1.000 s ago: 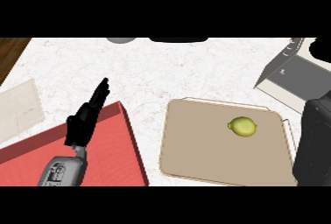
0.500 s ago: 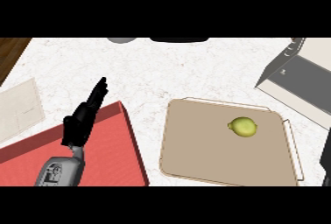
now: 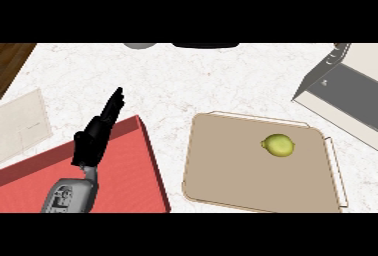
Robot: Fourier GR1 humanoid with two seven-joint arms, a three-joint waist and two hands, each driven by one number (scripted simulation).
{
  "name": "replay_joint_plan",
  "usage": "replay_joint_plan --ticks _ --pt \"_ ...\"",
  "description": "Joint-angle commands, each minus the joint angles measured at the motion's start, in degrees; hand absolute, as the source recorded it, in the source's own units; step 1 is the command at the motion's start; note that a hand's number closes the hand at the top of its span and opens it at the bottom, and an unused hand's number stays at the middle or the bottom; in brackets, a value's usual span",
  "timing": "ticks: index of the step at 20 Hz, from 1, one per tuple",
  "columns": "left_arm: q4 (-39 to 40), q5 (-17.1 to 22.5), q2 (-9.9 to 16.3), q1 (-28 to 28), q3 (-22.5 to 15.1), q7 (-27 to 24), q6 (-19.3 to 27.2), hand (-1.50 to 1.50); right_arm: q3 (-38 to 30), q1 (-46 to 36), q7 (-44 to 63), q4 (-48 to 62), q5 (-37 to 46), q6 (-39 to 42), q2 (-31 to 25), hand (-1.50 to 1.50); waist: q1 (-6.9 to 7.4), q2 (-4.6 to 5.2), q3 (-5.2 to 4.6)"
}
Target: Pick the can from the tray and place it in the tiered shelf
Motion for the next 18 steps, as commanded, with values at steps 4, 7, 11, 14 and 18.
replay_joint_plan --ticks 4,7,11,14,18 --pt "-1.29 -0.15 -0.38 2.09 -0.29 -0.76 0.30 0.00 -5.50 3.03 -5.44 -0.41 -13.05 -17.49 0.92 1.50 -0.08 -0.03 0.07" --pt "-2.84 -0.10 -0.52 2.30 -0.59 0.06 0.13 0.00 -6.30 4.60 -9.70 2.42 -17.69 -19.39 -2.38 1.50 -0.20 -0.11 0.01" --pt "-1.97 -0.88 -0.65 3.04 -0.81 -1.36 0.45 0.00 -8.73 1.15 -12.95 10.25 -23.04 -21.96 -7.29 1.50 -0.06 -0.05 0.00" --pt "1.59 -1.18 -1.46 -0.73 -0.37 0.12 1.19 0.00 -7.97 0.92 -14.10 14.87 -23.86 -26.84 -6.48 1.50 -0.08 0.01 -0.01" --pt "0.33 -1.56 -1.17 -0.34 -0.45 0.51 1.51 0.00 -10.95 6.09 -3.29 15.02 -11.39 -20.47 -7.68 1.50 -0.75 -0.11 -0.07"
